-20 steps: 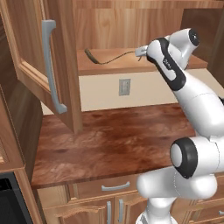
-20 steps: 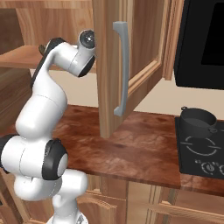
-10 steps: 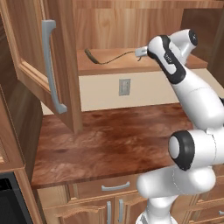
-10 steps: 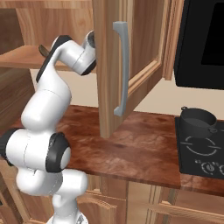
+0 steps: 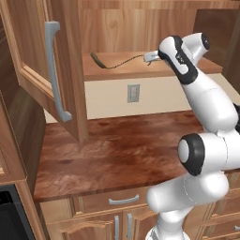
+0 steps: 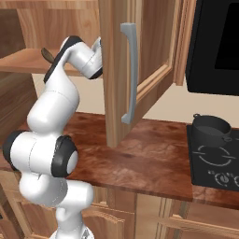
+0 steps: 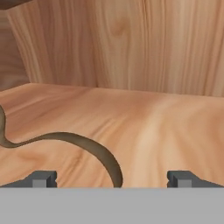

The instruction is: Open the cabinet and move the ladle to the pot. Then close the cabinet.

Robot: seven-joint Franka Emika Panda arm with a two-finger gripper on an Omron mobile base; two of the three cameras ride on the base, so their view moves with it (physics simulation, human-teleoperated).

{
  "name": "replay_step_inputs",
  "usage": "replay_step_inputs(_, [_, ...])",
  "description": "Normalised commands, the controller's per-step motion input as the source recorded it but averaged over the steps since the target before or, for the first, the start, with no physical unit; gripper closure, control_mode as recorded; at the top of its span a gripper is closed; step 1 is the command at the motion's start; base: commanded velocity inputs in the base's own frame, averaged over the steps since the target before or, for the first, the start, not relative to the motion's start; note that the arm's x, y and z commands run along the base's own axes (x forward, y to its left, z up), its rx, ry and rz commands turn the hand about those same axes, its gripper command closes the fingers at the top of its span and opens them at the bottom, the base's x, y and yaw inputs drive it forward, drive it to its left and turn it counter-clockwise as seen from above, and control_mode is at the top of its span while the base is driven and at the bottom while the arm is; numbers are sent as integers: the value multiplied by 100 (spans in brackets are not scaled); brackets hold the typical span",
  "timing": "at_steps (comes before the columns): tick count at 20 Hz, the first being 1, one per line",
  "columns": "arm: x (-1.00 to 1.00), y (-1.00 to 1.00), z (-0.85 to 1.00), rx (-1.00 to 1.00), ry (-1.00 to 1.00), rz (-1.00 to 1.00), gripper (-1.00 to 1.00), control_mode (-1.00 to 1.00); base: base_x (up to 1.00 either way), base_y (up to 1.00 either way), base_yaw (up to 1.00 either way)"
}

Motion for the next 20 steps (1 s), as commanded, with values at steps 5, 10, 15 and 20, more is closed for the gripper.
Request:
replay_step_inputs(5, [14,0,0,0,0,5,-100,-100,0,0,0])
replay_step_inputs(10, [12,0,0,0,0,5,-100,-100,0,0,0])
replay_step_inputs(15, [5,0,-3,0,0,4,-100,-100,0,0,0])
replay_step_inputs(20, [8,0,-3,0,0,4,-100,-100,0,0,0])
